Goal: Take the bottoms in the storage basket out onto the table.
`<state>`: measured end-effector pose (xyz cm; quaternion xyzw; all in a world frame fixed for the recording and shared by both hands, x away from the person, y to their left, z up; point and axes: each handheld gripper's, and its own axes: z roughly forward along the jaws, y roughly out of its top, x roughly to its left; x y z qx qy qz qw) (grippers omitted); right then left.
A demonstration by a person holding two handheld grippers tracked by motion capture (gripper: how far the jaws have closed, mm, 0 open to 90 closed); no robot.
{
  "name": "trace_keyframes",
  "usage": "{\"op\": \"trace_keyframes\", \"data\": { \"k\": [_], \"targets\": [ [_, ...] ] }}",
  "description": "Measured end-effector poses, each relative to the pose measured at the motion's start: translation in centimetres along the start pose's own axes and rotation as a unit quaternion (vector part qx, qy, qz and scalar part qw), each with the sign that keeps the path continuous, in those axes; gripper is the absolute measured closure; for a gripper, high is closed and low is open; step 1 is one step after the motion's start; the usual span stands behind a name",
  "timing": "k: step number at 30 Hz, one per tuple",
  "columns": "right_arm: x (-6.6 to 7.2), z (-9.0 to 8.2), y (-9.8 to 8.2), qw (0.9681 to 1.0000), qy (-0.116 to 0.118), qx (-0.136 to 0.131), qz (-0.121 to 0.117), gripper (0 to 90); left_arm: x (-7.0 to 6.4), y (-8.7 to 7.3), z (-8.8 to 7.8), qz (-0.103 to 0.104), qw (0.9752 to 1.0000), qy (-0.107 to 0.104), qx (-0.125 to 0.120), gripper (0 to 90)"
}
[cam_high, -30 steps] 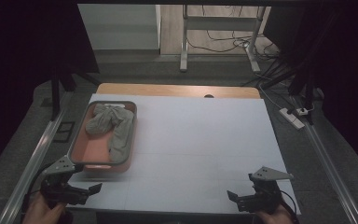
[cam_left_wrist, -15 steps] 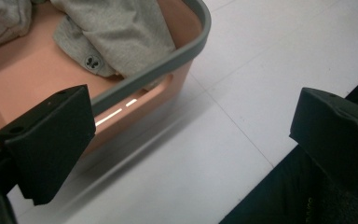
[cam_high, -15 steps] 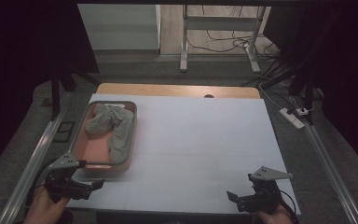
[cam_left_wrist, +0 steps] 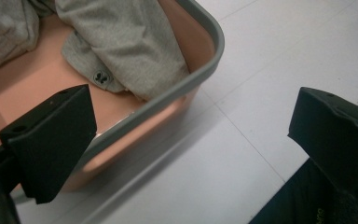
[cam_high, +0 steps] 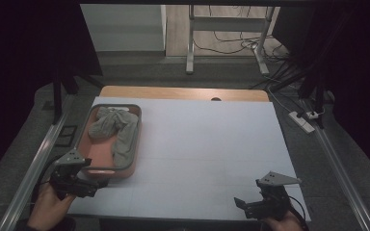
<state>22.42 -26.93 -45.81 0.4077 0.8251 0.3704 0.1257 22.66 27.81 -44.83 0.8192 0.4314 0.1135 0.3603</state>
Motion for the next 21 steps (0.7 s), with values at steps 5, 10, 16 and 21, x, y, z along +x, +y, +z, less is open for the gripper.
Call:
{"op": "trace_keyframes", "data": {
  "k": [5, 10, 16, 21],
  "targets": [
    [0.0, 0.0, 0.0, 1.0000, 0.001, 0.000, -0.001, 0.0, 0.2, 0.4, 0.3, 0.003, 1.0000, -0.001, 0.003, 1.2],
    [0.0, 0.0, 0.0, 1.0000, 0.001, 0.001, -0.001, 0.0, 0.5, 1.0, 0.7, 0.008, 1.0000, 0.000, 0.006, 1.2],
    [0.0, 0.0, 0.0, 1.0000, 0.001, 0.001, -0.001, 0.0, 0.8, 1.6, 0.9, 0.010, 0.9999, 0.001, 0.007, 1.2],
    [0.0, 0.0, 0.0, 1.0000, 0.001, 0.001, -0.001, 0.0, 1.1, 2.0, 1.2, 0.009, 0.9999, 0.000, 0.011, 1.1]
  ]
}}
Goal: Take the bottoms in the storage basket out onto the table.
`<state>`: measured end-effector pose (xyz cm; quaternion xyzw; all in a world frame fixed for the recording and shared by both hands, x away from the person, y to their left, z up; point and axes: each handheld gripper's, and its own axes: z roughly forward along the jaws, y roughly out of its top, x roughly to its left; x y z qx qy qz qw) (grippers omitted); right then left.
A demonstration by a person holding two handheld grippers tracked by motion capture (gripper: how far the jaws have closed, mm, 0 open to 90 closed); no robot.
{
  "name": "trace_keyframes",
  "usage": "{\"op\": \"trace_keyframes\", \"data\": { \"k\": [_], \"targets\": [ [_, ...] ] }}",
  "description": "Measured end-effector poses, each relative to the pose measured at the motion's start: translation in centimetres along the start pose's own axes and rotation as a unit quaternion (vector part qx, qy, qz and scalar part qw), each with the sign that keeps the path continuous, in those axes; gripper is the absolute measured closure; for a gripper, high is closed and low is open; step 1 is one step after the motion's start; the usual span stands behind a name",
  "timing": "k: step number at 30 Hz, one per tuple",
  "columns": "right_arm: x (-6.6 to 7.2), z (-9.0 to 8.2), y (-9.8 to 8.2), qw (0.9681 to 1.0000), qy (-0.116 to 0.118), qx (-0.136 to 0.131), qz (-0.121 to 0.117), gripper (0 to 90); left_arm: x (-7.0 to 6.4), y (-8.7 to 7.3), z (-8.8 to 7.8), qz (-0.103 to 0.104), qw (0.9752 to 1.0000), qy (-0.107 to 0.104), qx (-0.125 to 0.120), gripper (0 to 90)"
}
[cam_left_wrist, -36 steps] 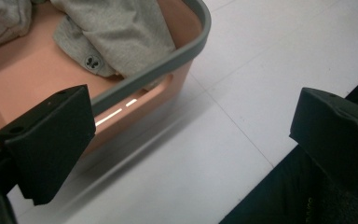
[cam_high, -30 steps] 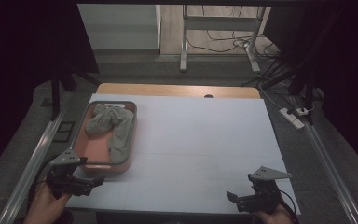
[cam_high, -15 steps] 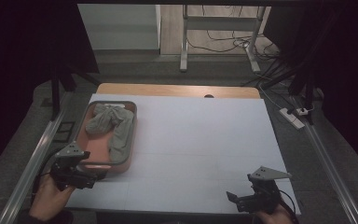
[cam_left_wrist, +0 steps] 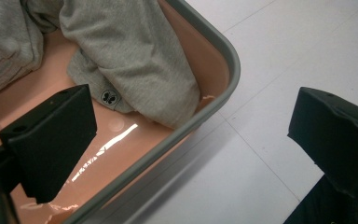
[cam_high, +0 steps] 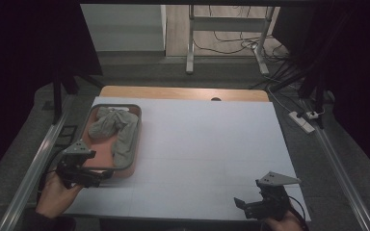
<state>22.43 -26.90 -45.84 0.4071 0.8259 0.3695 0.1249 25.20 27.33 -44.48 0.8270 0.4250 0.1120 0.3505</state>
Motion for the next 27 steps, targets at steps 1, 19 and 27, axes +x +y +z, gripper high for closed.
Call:
{"op": "trace_keyframes", "data": {
  "k": [1, 19, 27],
  "targets": [
    [0.0, 0.0, 0.0, 1.0000, 0.000, 0.000, 0.000, 0.0, 0.0, 0.0, 0.0, 0.000, 1.0000, 0.000, 0.000, 1.1],
    [0.0, 0.0, 0.0, 1.0000, 0.000, -0.001, -0.001, 0.0, 1.1, 2.0, 1.5, 0.005, 0.9998, -0.016, 0.006, 0.0],
    [0.0, 0.0, 0.0, 1.0000, 0.000, -0.001, -0.001, 0.0, 1.5, 3.1, 2.3, 0.009, 0.9998, -0.012, 0.012, 0.0]
  ]
}}
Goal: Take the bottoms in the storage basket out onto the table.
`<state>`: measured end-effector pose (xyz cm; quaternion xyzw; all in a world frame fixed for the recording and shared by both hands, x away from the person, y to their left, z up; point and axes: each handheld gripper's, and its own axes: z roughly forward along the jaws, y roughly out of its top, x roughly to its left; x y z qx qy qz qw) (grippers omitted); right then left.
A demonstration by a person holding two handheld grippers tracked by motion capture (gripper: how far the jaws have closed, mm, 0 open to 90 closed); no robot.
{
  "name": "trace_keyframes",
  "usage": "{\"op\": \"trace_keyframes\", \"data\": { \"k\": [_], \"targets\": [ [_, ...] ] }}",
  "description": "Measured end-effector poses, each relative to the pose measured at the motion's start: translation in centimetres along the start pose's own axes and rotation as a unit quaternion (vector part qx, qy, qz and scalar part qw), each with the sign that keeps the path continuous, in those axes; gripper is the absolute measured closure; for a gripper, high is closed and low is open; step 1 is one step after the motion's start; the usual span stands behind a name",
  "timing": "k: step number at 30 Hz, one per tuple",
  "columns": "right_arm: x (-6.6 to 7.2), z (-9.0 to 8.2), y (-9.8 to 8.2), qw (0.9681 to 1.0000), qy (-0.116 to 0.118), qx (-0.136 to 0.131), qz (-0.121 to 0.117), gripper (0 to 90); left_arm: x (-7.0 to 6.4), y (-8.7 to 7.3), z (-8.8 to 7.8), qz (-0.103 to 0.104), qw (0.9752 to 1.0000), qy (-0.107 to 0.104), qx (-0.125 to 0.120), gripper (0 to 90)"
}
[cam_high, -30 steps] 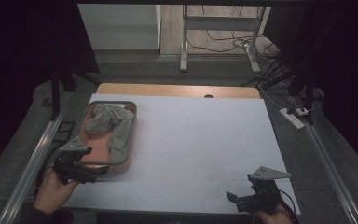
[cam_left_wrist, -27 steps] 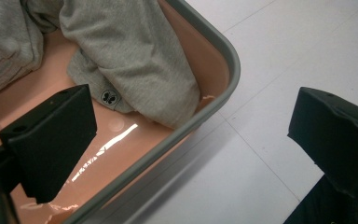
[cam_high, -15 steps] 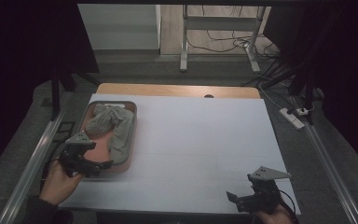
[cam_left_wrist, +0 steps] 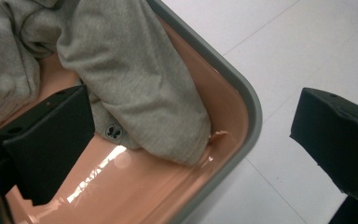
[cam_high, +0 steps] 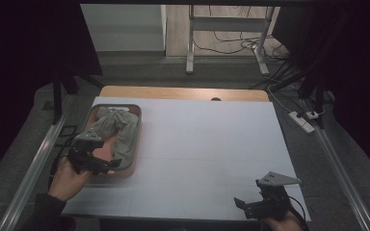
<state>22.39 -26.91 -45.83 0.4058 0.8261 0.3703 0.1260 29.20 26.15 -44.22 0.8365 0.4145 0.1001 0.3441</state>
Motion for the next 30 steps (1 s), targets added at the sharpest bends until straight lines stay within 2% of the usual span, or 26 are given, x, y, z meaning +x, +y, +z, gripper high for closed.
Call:
{"op": "trace_keyframes", "data": {
  "k": [11, 17, 22, 30],
  "targets": [
    [0.0, 0.0, 0.0, 1.0000, 0.001, 0.000, 0.000, 0.0, 0.5, 1.2, 1.0, 0.004, 0.9999, 0.007, 0.008, 0.0],
    [0.0, 0.0, 0.0, 1.0000, 0.000, 0.001, 0.000, 0.0, 1.2, 2.0, 1.5, 0.001, 0.9998, 0.016, 0.011, 0.6],
    [0.0, 0.1, 0.0, 1.0000, 0.000, 0.003, 0.000, 0.0, 1.8, 2.4, 2.5, 0.003, 0.9994, 0.023, 0.027, 0.7],
    [0.0, 0.1, 0.0, 1.0000, 0.000, 0.004, -0.002, 0.0, 2.7, 3.3, 3.3, -0.001, 0.9989, 0.032, 0.034, 0.9]
  ]
}}
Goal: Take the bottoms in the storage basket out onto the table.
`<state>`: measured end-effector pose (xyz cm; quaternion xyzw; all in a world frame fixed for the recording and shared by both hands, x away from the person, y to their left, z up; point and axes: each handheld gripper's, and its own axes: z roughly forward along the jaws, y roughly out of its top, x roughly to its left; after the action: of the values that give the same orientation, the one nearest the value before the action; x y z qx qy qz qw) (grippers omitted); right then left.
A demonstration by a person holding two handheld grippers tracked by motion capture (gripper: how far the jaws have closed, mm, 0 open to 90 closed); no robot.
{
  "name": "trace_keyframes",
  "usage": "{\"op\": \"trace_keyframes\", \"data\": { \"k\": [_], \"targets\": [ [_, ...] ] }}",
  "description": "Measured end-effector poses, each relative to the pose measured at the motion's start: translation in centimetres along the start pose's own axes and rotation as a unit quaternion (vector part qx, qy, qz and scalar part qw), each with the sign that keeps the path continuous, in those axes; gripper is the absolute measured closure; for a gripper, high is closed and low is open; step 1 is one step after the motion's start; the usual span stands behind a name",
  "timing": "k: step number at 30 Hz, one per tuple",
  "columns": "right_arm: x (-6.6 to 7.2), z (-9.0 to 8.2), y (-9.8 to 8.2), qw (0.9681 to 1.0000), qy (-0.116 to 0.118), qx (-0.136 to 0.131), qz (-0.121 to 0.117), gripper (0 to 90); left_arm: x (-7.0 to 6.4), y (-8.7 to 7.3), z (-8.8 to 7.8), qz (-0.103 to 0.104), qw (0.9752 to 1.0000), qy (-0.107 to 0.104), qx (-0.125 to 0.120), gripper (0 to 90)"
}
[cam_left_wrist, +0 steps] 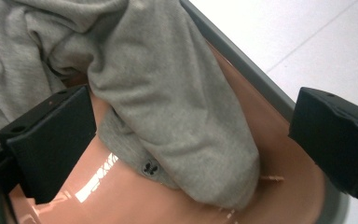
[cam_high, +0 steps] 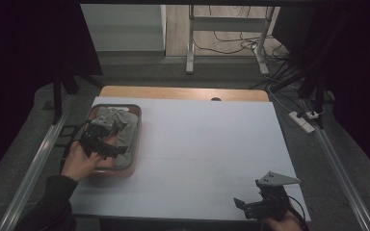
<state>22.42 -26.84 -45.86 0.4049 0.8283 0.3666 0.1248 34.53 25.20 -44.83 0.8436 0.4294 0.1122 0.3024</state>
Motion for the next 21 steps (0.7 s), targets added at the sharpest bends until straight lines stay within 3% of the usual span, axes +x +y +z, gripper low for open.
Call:
{"op": "trace_keyframes", "data": {
  "k": [7, 21],
  "targets": [
    [0.0, 0.0, 0.0, 1.0000, -0.001, 0.001, -0.002, 0.0, 0.2, 0.8, 1.1, 0.005, 0.9998, 0.018, 0.009, 1.2],
    [0.1, 0.1, 0.0, 1.0000, 0.000, 0.004, -0.005, 0.0, 2.2, 2.8, 3.3, -0.023, 0.9989, 0.030, 0.027, 1.3]
  ]
}}
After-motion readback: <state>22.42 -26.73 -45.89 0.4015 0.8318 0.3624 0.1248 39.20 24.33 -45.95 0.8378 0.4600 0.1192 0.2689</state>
